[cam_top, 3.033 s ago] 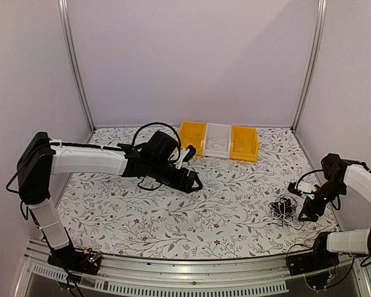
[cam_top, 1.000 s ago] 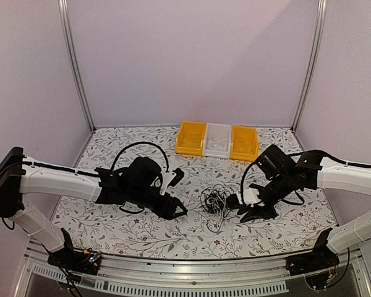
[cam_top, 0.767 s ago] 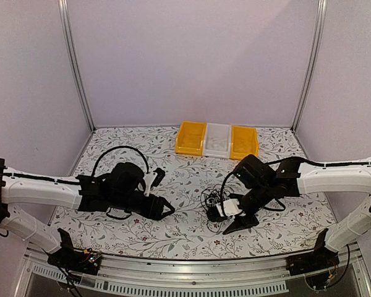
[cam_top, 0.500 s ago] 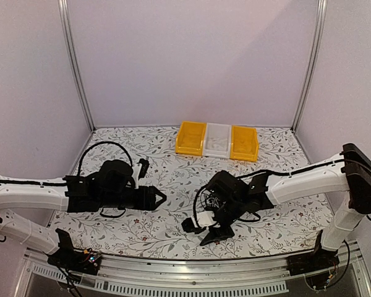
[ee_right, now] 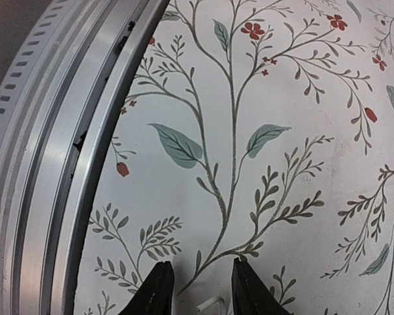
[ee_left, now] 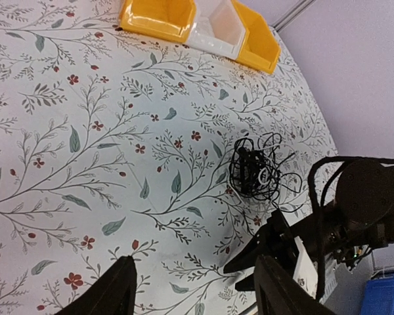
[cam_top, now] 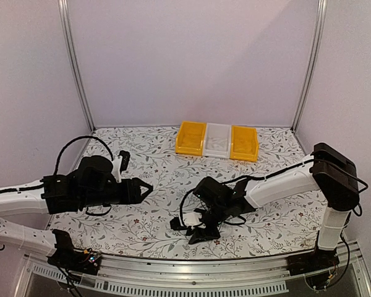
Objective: Untangle the cables
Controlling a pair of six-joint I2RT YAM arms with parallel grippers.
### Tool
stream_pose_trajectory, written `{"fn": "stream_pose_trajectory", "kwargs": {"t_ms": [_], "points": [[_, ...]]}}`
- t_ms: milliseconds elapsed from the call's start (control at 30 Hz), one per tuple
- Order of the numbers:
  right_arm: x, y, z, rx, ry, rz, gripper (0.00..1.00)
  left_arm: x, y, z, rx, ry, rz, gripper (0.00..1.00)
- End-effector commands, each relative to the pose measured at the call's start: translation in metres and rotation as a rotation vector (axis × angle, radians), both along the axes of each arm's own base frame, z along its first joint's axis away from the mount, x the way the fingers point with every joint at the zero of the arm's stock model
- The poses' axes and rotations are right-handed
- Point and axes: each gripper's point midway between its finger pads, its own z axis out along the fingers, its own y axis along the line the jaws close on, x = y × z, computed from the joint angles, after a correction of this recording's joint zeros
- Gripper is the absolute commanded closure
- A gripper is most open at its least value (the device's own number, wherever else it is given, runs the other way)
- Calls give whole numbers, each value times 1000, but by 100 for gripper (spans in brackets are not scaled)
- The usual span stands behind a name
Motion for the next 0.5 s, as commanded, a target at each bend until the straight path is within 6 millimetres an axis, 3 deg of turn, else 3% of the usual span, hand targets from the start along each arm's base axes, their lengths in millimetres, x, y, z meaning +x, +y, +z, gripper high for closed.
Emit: {"fn": "stream_pose_trajectory", "kwargs": {"t_ms": [0,67,100,133,200,300,333,467], "points": [[5,-3,-16,-33,-25,-24,67,-4,3,0,32,-5,-9,36],[7,-5,-20,-44,-29,-37,73,-4,1,-1,42,-7,-28,36],[8,-6,-18,-48,-28,-47,81,-5,-1,-2,48,-6,-39,36],[10,-3,-13,-44,-31,-53,94,-5,-3,-1,51,-9,-52,36],[16,4,7,-22,-40,-60,100,-7,-8,-1,61,-13,-85,36],[27,19,71,60,-47,-63,100,-8,-19,9,62,-48,-152,40],[34,24,101,102,-62,-73,100,-7,-23,21,46,-73,-166,41],[57,27,200,249,-48,-146,100,2,-34,96,-46,-264,-186,39]]}}
